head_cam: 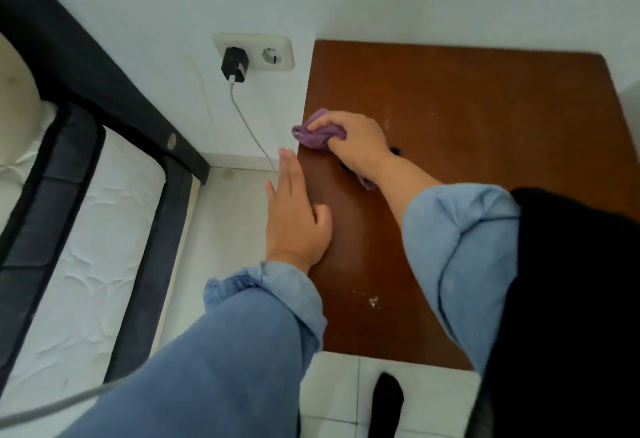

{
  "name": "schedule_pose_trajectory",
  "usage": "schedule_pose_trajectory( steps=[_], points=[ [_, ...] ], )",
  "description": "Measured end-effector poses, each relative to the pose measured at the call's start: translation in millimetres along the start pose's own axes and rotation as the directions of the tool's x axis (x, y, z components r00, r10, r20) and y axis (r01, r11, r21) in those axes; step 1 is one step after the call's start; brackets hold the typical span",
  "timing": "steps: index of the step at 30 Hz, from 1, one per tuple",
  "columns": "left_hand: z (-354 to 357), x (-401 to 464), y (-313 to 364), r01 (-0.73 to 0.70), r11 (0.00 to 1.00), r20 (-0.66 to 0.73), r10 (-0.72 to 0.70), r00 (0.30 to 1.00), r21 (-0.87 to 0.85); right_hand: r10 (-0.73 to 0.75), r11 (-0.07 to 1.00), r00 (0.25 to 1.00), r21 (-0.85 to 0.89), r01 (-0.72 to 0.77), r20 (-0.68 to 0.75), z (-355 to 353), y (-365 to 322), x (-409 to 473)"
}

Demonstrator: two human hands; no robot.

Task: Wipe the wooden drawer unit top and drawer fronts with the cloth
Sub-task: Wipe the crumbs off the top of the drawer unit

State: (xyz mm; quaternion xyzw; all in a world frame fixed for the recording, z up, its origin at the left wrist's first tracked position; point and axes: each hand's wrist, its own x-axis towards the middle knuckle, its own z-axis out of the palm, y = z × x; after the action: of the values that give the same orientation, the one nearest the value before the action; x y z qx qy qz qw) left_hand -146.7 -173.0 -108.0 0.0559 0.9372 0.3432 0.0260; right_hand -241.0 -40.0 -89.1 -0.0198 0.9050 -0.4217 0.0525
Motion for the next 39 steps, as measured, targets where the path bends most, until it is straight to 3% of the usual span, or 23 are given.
schedule_pose_trajectory(
  steps=[3, 8, 13, 17, 20, 25, 31, 39],
  points=[
    [-19, -59, -14, -0.119, 0.993, 0.105, 0.116, 0.988, 0.024, 0.031, 0.999, 1.000, -0.019, -0.031, -0.001, 1, -11, 0],
    [-39, -120, -39, -0.150, 0.985, 0.318, 0.115, 0.941, 0.088, 0.080, 0.993, 0.997, -0.087, -0.078, 0.016, 7, -16, -6],
    [-40, -124, -41, -0.094, 0.995, 0.347, 0.078, 0.935, 0.030, 0.125, 0.989, 0.992, -0.070, -0.127, -0.032, 16, -17, -22],
    [-42, -125, -50, -0.230, 0.970, 0.418, 0.177, 0.891, 0.080, 0.116, 0.991, 0.992, -0.064, -0.120, -0.055, 23, -19, -37],
    [-38, -127, -58, -0.276, 0.958, 0.393, 0.223, 0.892, 0.082, 0.119, 0.990, 0.989, -0.060, -0.124, -0.087, 24, -24, -48],
    [-36, -130, -55, -0.232, 0.972, 0.390, 0.205, 0.898, 0.022, 0.173, 0.985, 0.979, 0.014, -0.172, -0.108, 41, -31, -85],
    [-37, -139, -50, -0.066, 0.978, 0.250, 0.014, 0.968, 0.199, 0.287, 0.955, 0.951, 0.106, -0.276, -0.116, 66, -48, -155],
    [-34, -147, -52, 0.069, 0.982, 0.189, -0.102, 0.977, 0.173, 0.349, 0.930, 0.934, 0.151, -0.335, -0.075, 77, -64, -222]
  ],
)
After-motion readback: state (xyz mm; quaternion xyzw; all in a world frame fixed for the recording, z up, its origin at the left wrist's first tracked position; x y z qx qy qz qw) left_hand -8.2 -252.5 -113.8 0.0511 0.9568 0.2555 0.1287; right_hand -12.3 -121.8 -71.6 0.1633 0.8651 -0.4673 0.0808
